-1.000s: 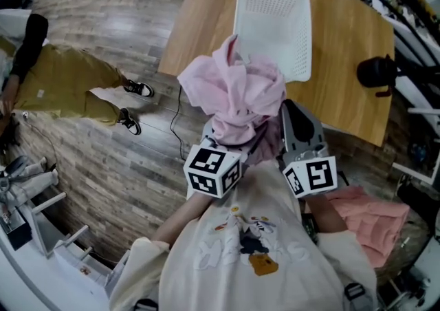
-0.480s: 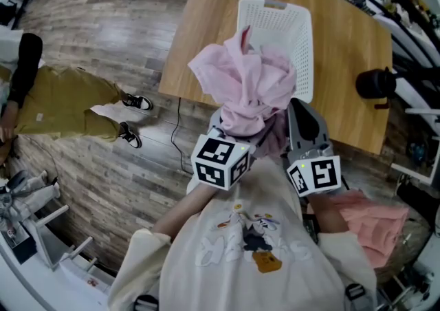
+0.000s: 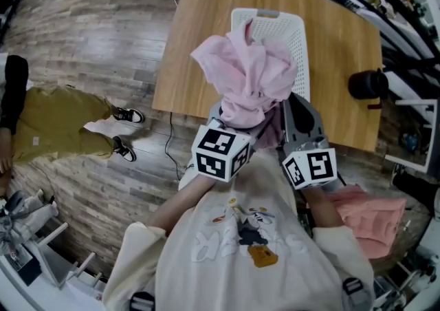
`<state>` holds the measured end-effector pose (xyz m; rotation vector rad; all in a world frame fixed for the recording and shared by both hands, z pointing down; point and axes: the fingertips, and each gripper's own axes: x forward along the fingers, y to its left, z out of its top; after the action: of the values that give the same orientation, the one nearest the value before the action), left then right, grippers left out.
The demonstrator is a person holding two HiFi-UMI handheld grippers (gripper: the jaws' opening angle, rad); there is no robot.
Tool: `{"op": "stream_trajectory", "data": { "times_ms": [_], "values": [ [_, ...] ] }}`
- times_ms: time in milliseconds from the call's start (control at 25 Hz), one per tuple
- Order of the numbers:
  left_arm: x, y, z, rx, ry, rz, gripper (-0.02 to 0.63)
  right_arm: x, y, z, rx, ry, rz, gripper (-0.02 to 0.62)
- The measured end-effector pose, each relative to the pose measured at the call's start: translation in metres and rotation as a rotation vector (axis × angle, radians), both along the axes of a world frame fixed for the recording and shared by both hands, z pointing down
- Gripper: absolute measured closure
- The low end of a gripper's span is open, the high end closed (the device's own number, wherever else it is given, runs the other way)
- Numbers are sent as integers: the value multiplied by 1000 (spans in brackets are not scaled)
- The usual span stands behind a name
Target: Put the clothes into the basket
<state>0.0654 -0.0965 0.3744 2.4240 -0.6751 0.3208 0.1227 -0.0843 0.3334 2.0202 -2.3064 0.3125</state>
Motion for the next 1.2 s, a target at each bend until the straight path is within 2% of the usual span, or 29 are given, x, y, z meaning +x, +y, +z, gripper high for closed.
{"op": "stream_trajectory", "data": {
  "times_ms": [360,1200],
  "values": [
    [14,-18,8,-23,-9,22,239,10,-19,7,-24,16,6,571],
    [50,-50,49,-77,-92,-55,239,43,-54,39,-100,-26,-67,571]
  ]
}}
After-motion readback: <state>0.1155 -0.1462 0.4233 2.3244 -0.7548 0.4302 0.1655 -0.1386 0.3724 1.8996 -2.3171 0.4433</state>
